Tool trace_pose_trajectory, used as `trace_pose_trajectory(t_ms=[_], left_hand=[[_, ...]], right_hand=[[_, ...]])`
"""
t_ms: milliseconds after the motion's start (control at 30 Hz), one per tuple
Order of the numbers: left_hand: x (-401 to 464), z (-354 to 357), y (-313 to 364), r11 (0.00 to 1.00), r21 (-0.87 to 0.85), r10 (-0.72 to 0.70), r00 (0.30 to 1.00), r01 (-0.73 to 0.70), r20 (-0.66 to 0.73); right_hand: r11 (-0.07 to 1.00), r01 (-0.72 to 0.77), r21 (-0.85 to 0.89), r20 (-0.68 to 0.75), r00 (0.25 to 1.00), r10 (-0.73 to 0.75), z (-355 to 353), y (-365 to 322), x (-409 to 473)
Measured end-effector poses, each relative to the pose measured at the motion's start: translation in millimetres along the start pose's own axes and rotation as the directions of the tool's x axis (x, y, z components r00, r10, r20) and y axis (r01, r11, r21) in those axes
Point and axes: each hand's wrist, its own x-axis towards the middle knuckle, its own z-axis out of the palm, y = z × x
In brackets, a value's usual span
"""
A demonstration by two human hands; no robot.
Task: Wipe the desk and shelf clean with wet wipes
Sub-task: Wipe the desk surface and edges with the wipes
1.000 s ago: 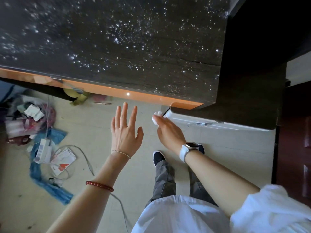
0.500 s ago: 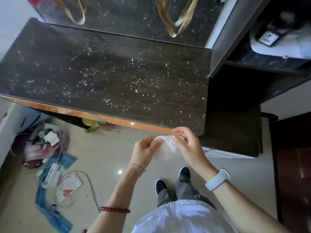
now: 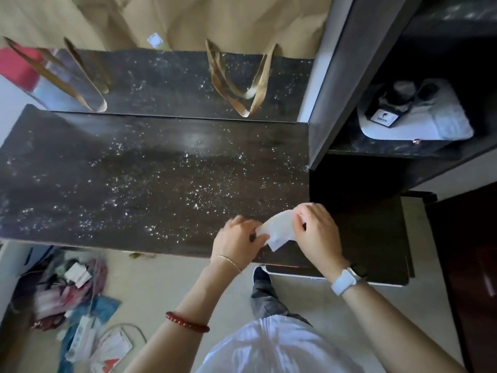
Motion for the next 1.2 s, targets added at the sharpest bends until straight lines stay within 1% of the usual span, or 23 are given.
trace_pose_trajectory(t_ms=[33,100,133,167,200,233,333,400,500,567,633,700,733,800,867,967,1000,1033,1067,1100,1133,1167,1200], left_hand=[[8,2,0,0.996,0.091,0.015,1.000,-0.013,-0.022],[21,4,-6,0.988,0.152,0.008,0.992,0.011,-0.123],[27,5,-11,0.984,0.177,0.022,0.985,0.009,-0.170],[31,4,-15,0.979,0.203,0.022,0.985,0.013,-0.170],[35,4,-22,0.973,0.232,0.020,0.988,0.016,-0.153],[37,4,-28,0.967,0.255,0.016,0.992,0.016,-0.122],[49,-1,-48,0.952,0.305,0.001,0.996,0.026,-0.088],[60,-9,-58,0.950,0.309,-0.007,0.994,0.042,-0.112],[77,-18,-68,0.954,0.298,0.008,0.991,0.032,-0.130],[85,-21,-74,0.947,0.320,0.043,0.992,-0.003,-0.116],[94,-23,-80,0.940,0.340,0.067,0.995,-0.036,-0.079],[99,-23,-86,0.937,0.345,0.072,0.996,-0.052,-0.047],[99,-22,-88,0.937,0.346,0.073,0.996,-0.055,-0.041],[99,-19,-90,0.937,0.343,0.076,0.996,-0.058,-0.038],[99,-17,-90,0.939,0.337,0.084,0.995,-0.064,-0.046],[98,-17,-89,0.944,0.325,0.087,0.994,-0.063,-0.060],[97,-16,-88,0.945,0.320,0.091,0.994,-0.067,-0.059],[97,-16,-88,0.946,0.318,0.092,0.994,-0.069,-0.059],[97,-17,-89,0.946,0.317,0.088,0.994,-0.064,-0.062],[97,-16,-89,0.946,0.318,0.087,0.994,-0.064,-0.060],[97,-16,-89,0.944,0.322,0.089,0.994,-0.066,-0.057],[97,-16,-89,0.943,0.326,0.093,0.994,-0.071,-0.055],[97,-16,-89,0.943,0.325,0.097,0.994,-0.073,-0.056]], right_hand=[[0.999,-0.015,-0.034,0.010,1.000,0.015,3,2,5],[0.997,0.025,-0.069,0.113,0.993,-0.017,12,3,2],[0.989,0.103,-0.109,0.181,0.980,-0.082,18,4,-3],[0.965,0.202,-0.168,0.249,0.956,-0.157,25,5,-11],[0.934,0.284,-0.219,0.323,0.924,-0.205,30,4,-19],[0.913,0.321,-0.253,0.380,0.901,-0.211,34,0,-26],[0.896,0.312,-0.316,0.402,0.899,-0.172,45,-8,-22],[0.879,0.344,-0.332,0.419,0.888,-0.189,51,-14,-12],[0.849,0.441,-0.291,0.497,0.828,-0.260,52,-13,-3],[0.848,0.450,-0.278,0.543,0.802,-0.248,49,-9,5],[0.899,0.307,-0.311,0.476,0.870,-0.132,50,-3,25],[0.933,0.062,-0.354,0.330,0.942,0.063,54,3,62],[0.934,-0.035,-0.356,0.268,0.953,0.138,57,5,80],[0.924,-0.132,-0.358,0.194,0.958,0.212,63,3,95],[0.916,-0.132,-0.379,0.189,0.958,0.217,70,-8,68],[0.933,0.064,-0.354,0.343,0.937,0.065,73,-37,-16],[0.926,0.097,-0.366,0.377,0.925,0.052,70,-38,-35],[0.920,0.074,-0.384,0.361,0.929,0.076,66,-35,-45],[0.916,-0.009,-0.401,0.305,0.942,0.143,63,-30,-47],[0.903,-0.156,-0.400,0.218,0.941,0.259,61,-27,-45],[0.871,-0.327,-0.367,0.113,0.913,0.391,59,-24,-40],[0.821,-0.477,-0.313,0.017,0.862,0.507,59,-25,-34],[0.769,-0.583,-0.262,-0.050,0.804,0.593,63,-27,-29]])
